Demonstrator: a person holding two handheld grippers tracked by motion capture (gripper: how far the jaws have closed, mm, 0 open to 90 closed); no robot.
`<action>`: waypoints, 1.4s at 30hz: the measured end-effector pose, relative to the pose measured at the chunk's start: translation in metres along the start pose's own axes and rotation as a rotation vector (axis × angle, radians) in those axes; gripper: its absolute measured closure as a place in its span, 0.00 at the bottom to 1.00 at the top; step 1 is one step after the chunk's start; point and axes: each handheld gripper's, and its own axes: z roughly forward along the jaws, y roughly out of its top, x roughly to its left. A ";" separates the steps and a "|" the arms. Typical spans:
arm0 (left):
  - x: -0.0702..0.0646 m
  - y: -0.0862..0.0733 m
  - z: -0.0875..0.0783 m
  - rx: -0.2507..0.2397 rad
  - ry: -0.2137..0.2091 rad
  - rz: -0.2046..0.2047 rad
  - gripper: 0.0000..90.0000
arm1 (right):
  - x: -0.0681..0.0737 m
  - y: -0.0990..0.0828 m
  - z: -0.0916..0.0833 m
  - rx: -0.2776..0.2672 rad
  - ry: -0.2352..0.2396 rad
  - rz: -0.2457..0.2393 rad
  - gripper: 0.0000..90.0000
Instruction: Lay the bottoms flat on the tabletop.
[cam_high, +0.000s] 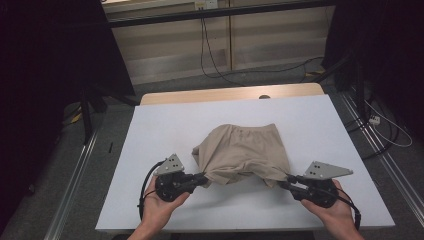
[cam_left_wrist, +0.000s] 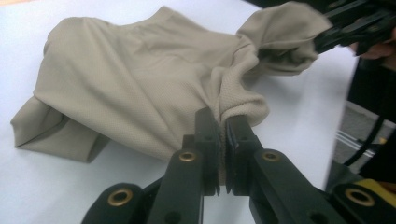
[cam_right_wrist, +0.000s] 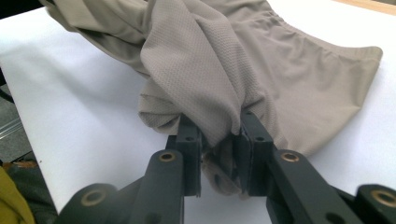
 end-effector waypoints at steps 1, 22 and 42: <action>0.000 0.000 0.000 0.000 0.000 0.000 0.95 | 0.000 0.000 0.000 0.000 0.000 0.000 0.81; 0.020 0.005 0.044 0.080 0.160 0.026 0.51 | -0.016 0.009 0.031 0.049 -0.097 -0.027 0.50; 0.003 -0.018 0.107 0.300 0.133 0.206 0.13 | -0.023 0.018 0.099 0.187 -0.084 -0.079 0.12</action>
